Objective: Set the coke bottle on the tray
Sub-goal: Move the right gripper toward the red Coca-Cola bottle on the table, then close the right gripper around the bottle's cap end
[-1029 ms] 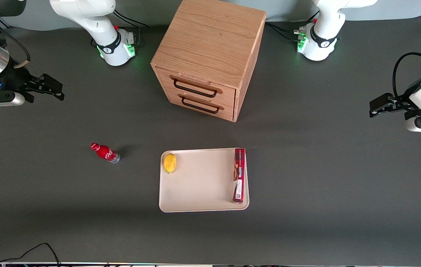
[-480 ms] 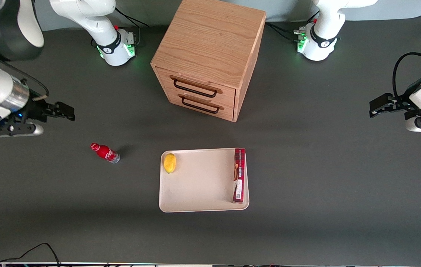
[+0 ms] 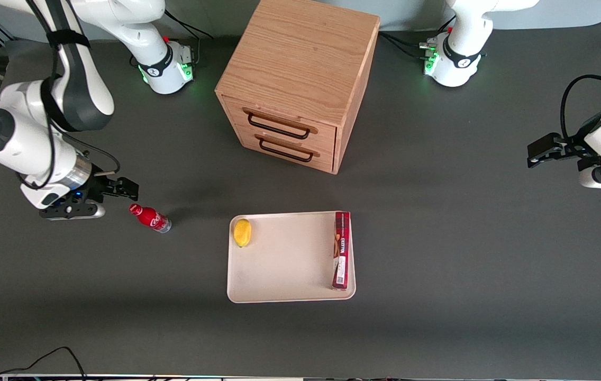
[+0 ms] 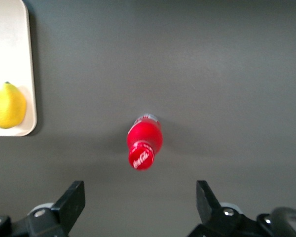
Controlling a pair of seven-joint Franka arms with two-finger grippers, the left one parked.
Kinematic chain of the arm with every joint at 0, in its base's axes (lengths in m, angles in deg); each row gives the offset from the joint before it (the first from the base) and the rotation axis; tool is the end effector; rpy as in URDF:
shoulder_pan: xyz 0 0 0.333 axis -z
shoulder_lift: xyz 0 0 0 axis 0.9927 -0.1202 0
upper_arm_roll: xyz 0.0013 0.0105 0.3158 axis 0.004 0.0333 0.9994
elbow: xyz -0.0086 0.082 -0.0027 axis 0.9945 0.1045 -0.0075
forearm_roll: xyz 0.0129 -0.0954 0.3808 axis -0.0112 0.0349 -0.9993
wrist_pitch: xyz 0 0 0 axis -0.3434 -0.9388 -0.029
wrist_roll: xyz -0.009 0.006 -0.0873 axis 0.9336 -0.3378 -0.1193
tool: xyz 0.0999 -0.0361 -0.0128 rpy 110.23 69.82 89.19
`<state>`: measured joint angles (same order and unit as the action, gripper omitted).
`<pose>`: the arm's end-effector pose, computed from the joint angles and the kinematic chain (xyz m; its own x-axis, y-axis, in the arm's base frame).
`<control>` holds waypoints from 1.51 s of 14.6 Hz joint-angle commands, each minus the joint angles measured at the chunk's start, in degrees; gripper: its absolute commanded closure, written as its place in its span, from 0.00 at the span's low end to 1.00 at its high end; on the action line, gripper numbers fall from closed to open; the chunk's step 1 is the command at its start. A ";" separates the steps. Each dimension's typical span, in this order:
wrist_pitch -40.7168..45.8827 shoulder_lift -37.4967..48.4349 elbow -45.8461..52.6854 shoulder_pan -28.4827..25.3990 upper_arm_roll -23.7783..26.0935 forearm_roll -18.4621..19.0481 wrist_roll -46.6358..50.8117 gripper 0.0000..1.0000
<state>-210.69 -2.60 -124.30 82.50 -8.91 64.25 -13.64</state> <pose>0.5581 0.0442 0.3847 0.9995 0.0183 0.0239 0.0184 -0.9998 -0.0026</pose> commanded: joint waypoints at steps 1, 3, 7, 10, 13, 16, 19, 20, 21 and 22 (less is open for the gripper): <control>-7.76 -0.74 -4.96 -0.02 0.30 1.35 1.38 0.00; -9.97 -2.85 -4.87 -0.11 0.30 1.44 1.38 0.03; -11.12 -4.44 -4.08 -0.20 0.30 1.53 1.38 0.31; -11.03 -4.79 -2.94 -0.20 0.30 1.53 1.38 0.47; -11.03 -5.05 -2.24 -0.20 0.30 1.53 1.47 0.83; -10.95 -4.97 -2.15 -0.20 0.30 1.44 1.47 1.00; -5.28 -3.66 1.43 0.15 0.30 1.44 1.56 1.00; 1.64 -3.13 5.37 0.16 0.39 1.44 1.47 1.00; 8.41 -3.03 10.02 0.07 0.30 1.44 1.38 1.00; 14.57 -3.03 14.59 -0.02 0.39 1.36 1.56 1.00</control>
<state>-207.61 -6.77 -118.86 82.50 -8.71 64.36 -13.64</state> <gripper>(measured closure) 0.692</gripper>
